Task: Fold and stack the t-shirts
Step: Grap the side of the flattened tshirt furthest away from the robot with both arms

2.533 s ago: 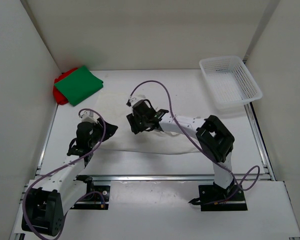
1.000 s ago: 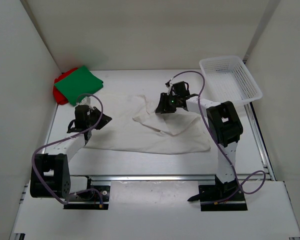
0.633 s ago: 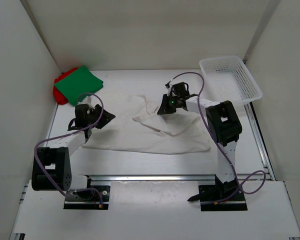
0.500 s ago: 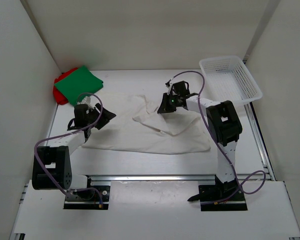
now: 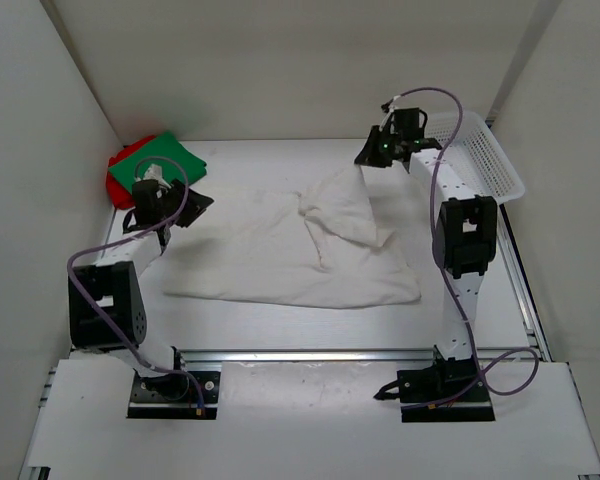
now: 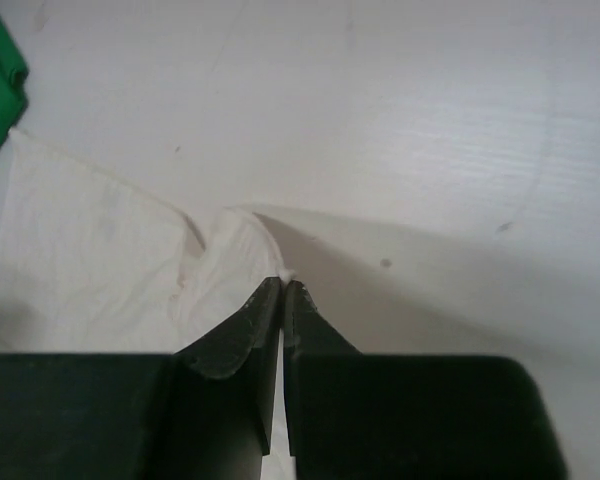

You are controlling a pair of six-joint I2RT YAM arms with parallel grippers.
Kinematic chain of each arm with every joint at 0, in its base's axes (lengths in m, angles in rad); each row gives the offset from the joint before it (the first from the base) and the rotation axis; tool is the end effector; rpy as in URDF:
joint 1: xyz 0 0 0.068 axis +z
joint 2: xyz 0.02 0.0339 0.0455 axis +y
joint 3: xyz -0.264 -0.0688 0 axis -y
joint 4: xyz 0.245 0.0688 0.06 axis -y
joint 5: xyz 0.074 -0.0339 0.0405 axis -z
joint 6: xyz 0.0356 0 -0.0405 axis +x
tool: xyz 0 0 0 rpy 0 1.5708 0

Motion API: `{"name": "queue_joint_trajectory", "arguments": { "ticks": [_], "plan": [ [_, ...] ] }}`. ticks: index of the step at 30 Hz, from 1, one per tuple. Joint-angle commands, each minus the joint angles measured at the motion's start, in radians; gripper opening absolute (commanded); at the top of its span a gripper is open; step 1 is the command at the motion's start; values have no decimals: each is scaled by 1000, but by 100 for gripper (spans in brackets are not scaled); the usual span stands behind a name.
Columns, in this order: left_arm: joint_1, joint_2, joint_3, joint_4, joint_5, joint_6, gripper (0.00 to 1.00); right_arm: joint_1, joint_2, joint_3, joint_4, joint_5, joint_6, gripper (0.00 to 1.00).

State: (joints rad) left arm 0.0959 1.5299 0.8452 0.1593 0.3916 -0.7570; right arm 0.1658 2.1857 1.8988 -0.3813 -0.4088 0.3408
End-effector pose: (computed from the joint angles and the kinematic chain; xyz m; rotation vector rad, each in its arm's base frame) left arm 0.3292 0.0180 0.2152 -0.6631 2.0511 -0.8023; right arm 0.4987 0.0978 0.2513 -0.0287 2.2745 0.7291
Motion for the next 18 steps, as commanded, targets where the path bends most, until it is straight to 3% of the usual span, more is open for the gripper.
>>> {"name": "queue_joint_trajectory", "arguments": {
  "ticks": [1,3,7,12,18],
  "plan": [
    [-4,67,124,-137,-134,83,49,-18,71,129,-114,79,-54,0],
    [-22,102,176,-191,-245,122,49,-25,120,271,-189,122,-91,0],
    [-27,197,305,-236,-341,198,49,-45,276,552,-315,194,-134,0],
    [-42,352,483,-338,-439,293,49,-77,284,549,-295,249,-143,0],
    [-82,538,727,-467,-562,412,49,-78,299,565,-295,162,-132,0]
  ]
}}
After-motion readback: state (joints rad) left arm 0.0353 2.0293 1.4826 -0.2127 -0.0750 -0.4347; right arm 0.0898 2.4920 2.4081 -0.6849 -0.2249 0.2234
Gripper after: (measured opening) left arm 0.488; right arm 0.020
